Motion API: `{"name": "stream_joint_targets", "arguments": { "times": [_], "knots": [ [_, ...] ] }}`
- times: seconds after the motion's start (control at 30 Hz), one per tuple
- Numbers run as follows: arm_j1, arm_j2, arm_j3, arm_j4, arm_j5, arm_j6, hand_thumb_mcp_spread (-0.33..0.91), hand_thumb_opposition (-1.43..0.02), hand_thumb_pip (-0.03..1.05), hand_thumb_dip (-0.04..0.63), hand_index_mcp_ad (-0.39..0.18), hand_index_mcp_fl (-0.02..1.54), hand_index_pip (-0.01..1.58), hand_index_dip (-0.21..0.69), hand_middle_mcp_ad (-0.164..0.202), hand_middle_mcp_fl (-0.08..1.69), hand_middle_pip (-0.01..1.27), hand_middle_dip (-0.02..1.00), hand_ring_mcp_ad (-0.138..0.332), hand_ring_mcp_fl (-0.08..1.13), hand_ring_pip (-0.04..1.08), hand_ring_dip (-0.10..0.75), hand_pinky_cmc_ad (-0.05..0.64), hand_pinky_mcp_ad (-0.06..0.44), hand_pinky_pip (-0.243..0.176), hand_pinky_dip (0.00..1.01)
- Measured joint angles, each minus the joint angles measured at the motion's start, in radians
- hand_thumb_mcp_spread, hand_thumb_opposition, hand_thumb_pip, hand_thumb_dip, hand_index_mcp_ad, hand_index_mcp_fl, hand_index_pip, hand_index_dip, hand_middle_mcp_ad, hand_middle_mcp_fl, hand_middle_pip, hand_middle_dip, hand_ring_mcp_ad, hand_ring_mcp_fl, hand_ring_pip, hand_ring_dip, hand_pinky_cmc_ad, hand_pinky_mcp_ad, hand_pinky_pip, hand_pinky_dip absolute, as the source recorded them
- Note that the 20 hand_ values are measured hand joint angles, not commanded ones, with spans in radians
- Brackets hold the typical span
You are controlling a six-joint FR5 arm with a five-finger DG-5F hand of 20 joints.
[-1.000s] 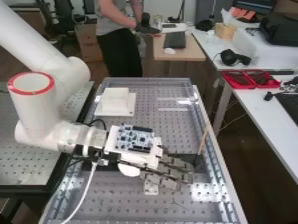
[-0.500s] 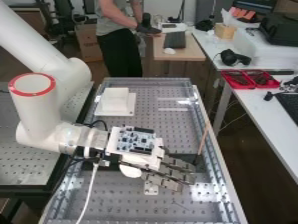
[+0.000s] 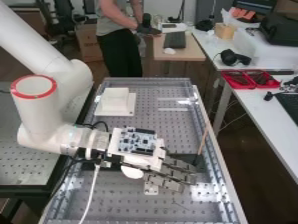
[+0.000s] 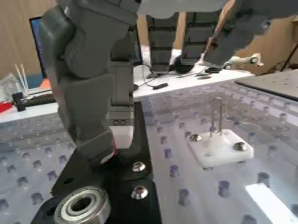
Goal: Grab the pcb board and place it in the clear container
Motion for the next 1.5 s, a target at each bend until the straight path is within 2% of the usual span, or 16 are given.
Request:
{"name": "stream_joint_targets", "arguments": {
  "times": [0.13,0.33,0.4,0.63,0.9,1.07,1.23,1.5],
  "knots": [
    [0.000,-0.001,-0.004,0.011,0.000,0.003,0.68,-0.88,0.38,0.202,-0.176,0.74,1.12,0.202,0.058,0.10,0.13,0.12,0.113,0.05,0.09,-0.056,0.351,0.098,-0.063,0.18],
    [-0.003,0.007,-0.011,0.030,-0.002,0.023,0.67,-0.90,0.38,0.202,-0.176,0.80,1.06,0.199,0.058,0.12,0.13,0.13,0.113,0.07,0.08,-0.056,0.346,0.098,-0.063,0.18],
    [-0.004,0.014,-0.013,0.037,-0.005,0.028,0.68,-0.91,0.38,0.202,-0.176,0.84,1.06,0.199,0.058,0.12,0.13,0.12,0.113,0.06,0.10,-0.056,0.367,0.101,-0.061,0.18],
    [-0.012,0.085,-0.036,0.089,-0.028,0.059,0.68,-0.92,0.38,0.202,-0.176,0.89,1.00,0.199,0.061,0.13,0.13,0.13,0.112,0.08,0.11,-0.047,0.363,0.098,-0.063,0.18],
    [-0.001,0.189,-0.103,0.150,-0.079,0.107,0.68,-0.94,0.37,0.201,-0.176,0.95,0.91,0.227,0.061,0.13,0.13,0.13,0.112,0.08,0.11,-0.045,0.379,0.101,-0.063,0.18],
    [0.049,0.240,-0.144,0.172,-0.138,0.164,0.68,-0.94,0.37,0.201,-0.173,0.96,0.87,0.234,0.061,0.13,0.13,0.13,0.113,0.08,0.10,-0.040,0.377,0.098,-0.063,0.18],
    [0.117,0.259,-0.161,0.186,-0.178,0.227,0.67,-0.94,0.38,0.201,-0.173,0.99,0.85,0.253,0.061,0.13,0.13,0.13,0.112,0.08,0.10,-0.040,0.377,0.098,-0.063,0.18],
    [0.239,0.235,-0.152,0.199,-0.182,0.305,0.68,-0.95,0.38,0.201,-0.173,1.01,0.81,0.283,0.058,0.13,0.13,0.13,0.115,0.08,0.10,-0.040,0.379,0.098,-0.063,0.18]
  ]
}}
